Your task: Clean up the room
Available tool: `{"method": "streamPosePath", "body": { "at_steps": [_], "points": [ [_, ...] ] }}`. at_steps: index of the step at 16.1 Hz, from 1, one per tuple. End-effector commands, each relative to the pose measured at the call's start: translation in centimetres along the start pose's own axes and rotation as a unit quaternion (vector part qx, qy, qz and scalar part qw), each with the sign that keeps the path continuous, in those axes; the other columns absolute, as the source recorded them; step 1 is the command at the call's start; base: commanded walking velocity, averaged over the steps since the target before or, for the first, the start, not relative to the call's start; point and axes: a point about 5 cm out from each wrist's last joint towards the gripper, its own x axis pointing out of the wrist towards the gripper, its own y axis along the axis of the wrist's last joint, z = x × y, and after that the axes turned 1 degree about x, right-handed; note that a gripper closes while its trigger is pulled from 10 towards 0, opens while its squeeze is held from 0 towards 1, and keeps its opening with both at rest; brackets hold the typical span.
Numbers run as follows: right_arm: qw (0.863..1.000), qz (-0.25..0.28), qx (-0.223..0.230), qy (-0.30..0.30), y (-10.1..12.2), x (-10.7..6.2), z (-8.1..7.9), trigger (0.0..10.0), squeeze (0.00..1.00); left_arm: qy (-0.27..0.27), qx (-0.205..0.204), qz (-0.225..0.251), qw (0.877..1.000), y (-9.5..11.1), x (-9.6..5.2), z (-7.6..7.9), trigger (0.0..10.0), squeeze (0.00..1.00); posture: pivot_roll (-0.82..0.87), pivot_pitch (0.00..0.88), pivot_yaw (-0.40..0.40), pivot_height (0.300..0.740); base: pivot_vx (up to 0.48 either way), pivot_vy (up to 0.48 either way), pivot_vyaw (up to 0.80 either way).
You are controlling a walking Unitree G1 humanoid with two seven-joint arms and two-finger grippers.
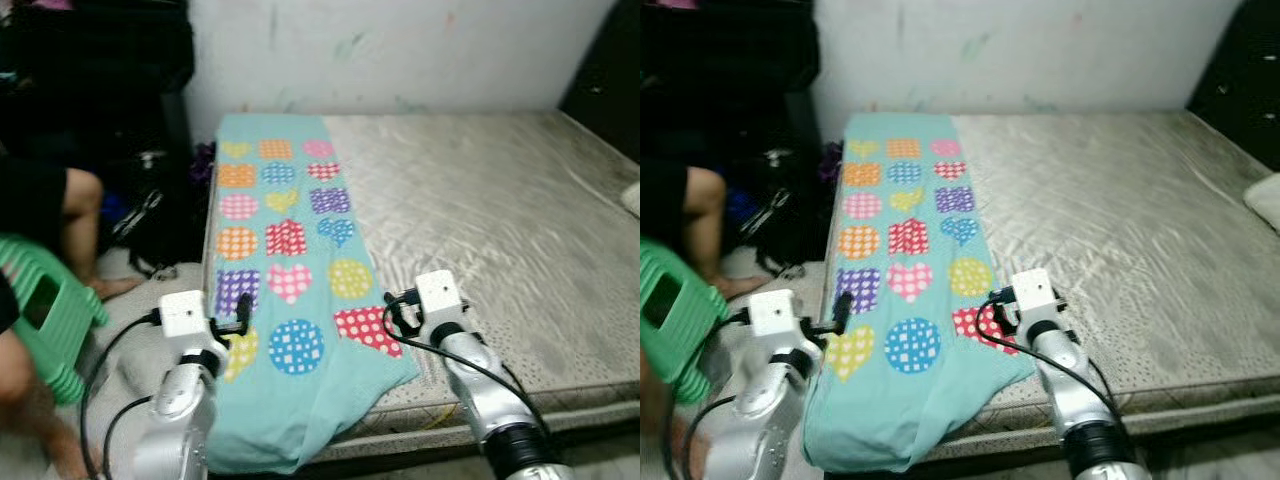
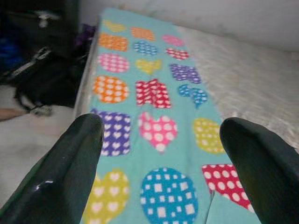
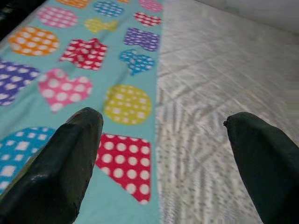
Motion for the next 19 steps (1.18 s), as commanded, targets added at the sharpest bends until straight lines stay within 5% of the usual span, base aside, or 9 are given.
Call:
{"method": "streamPosePath", "body": {
  "at_steps": [1,4,16,19],
  "points": [
    [1.0,0.001,0.008,0.004,0.18,0.13,-0.41,10.0,0.0,0.006,0.008,0.008,1.0,0.5,0.05,-0.43,10.0,0.0,-0.08,0.0,-0.034,0.74,0.0,0.48,0.0],
    [1.0,0.001,0.007,0.005,0.21,0.14,-0.41,10.0,0.0,0.006,0.008,0.009,1.0,0.54,0.08,-0.42,10.0,0.0,-0.08,0.0,-0.035,0.74,0.0,0.48,0.0],
    [1.0,0.007,0.013,0.004,0.4,0.21,-0.56,10.0,0.0,0.001,-0.001,0.024,1.0,0.94,0.02,-0.43,10.0,0.0,-0.08,0.0,-0.035,0.74,0.0,0.0,0.0],
    [1.0,0.003,0.019,0.002,0.3,0.21,-0.57,10.0,0.0,0.004,0.0,0.022,1.0,0.89,0.04,-0.46,10.0,0.0,-0.08,0.0,-0.035,0.74,0.0,0.0,-0.73]
  ]
}}
